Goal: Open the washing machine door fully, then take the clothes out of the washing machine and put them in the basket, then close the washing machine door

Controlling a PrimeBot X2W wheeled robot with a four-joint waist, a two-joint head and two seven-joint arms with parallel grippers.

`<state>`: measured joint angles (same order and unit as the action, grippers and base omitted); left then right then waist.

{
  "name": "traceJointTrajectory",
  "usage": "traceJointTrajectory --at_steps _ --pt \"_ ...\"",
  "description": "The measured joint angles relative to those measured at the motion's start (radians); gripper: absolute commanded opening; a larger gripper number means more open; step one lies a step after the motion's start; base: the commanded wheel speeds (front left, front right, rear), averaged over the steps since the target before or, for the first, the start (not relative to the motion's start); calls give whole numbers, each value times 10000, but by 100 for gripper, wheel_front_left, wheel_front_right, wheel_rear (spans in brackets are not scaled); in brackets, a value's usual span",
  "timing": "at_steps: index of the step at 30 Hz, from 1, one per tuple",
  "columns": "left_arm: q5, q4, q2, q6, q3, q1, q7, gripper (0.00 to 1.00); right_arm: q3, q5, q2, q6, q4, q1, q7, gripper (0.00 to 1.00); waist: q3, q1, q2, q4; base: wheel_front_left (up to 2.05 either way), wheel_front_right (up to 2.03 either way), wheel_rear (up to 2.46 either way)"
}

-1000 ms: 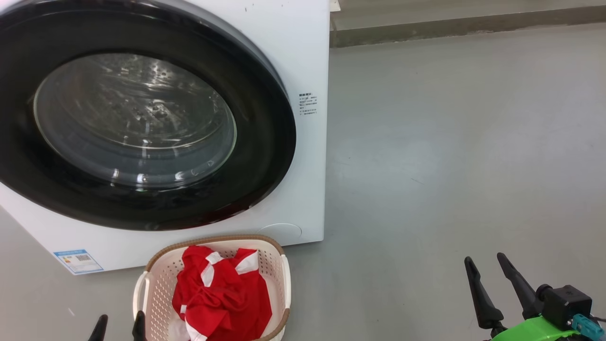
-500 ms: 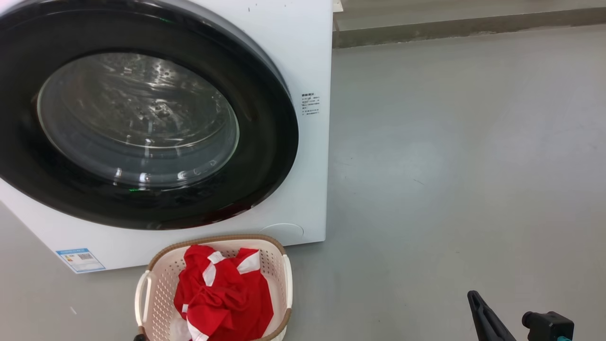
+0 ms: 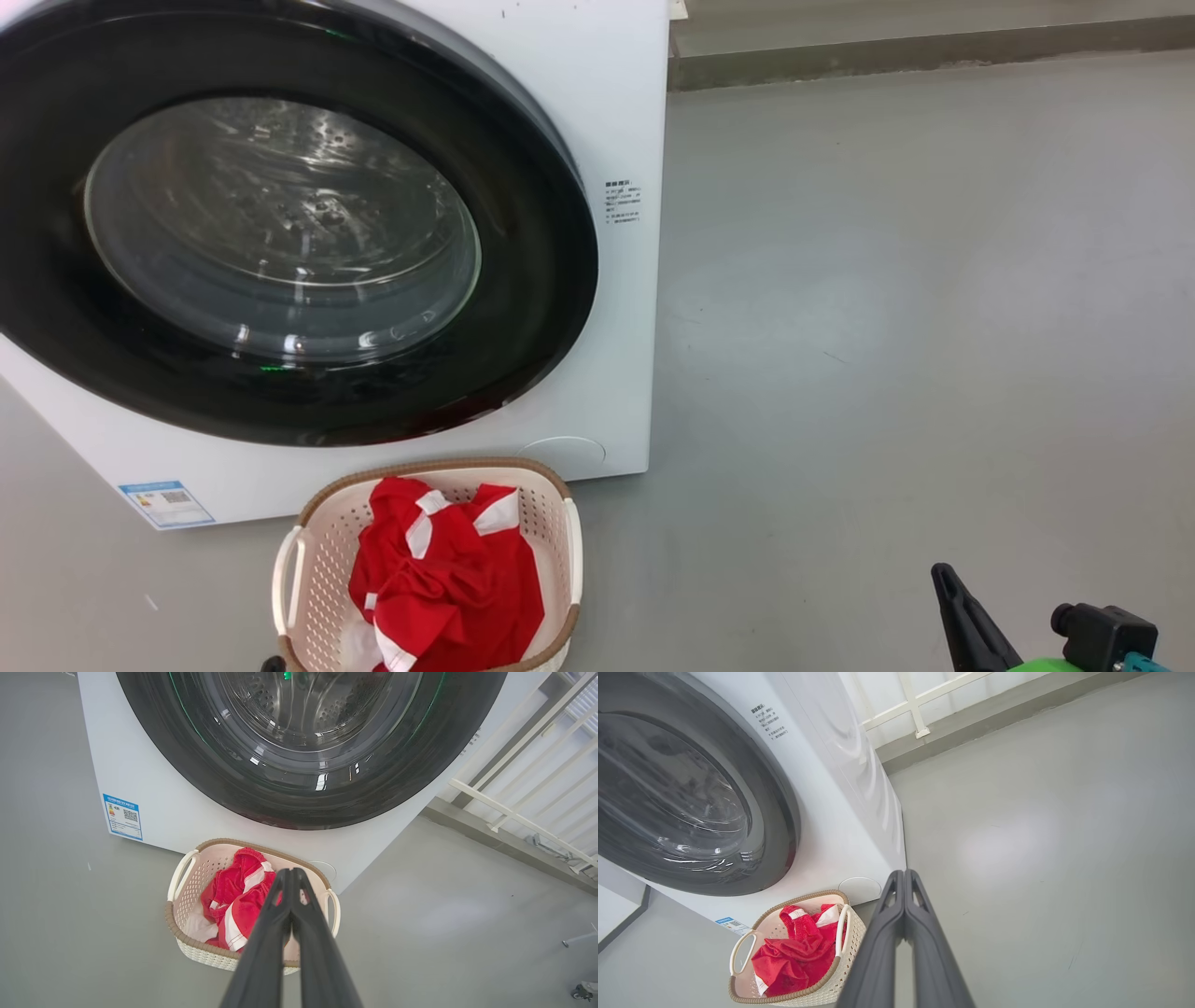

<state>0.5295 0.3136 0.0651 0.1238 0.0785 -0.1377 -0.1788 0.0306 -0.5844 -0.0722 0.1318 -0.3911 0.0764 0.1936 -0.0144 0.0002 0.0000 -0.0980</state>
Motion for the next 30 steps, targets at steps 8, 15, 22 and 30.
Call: traceJointTrajectory --at_steps 8,15,22,30 --pt "780 -23 -31 -2 0 128 207 0 -153 -823 38 0 75 -21 -222 0 14 0 0 76 0 0 0" --pt "1521 -46 -84 0 2 243 410 0 -215 -1503 52 0 153 -58 -420 0 25 0 0 141 0 0 0" --pt "2125 -63 -96 0 2 392 594 0 -286 -2082 61 0 242 -252 -593 0 35 -1 0 197 0 0 0" --pt "2978 -96 -104 0 4 592 811 0 -466 -2890 90 0 316 -254 -807 0 49 -1 0 272 0 0 0"
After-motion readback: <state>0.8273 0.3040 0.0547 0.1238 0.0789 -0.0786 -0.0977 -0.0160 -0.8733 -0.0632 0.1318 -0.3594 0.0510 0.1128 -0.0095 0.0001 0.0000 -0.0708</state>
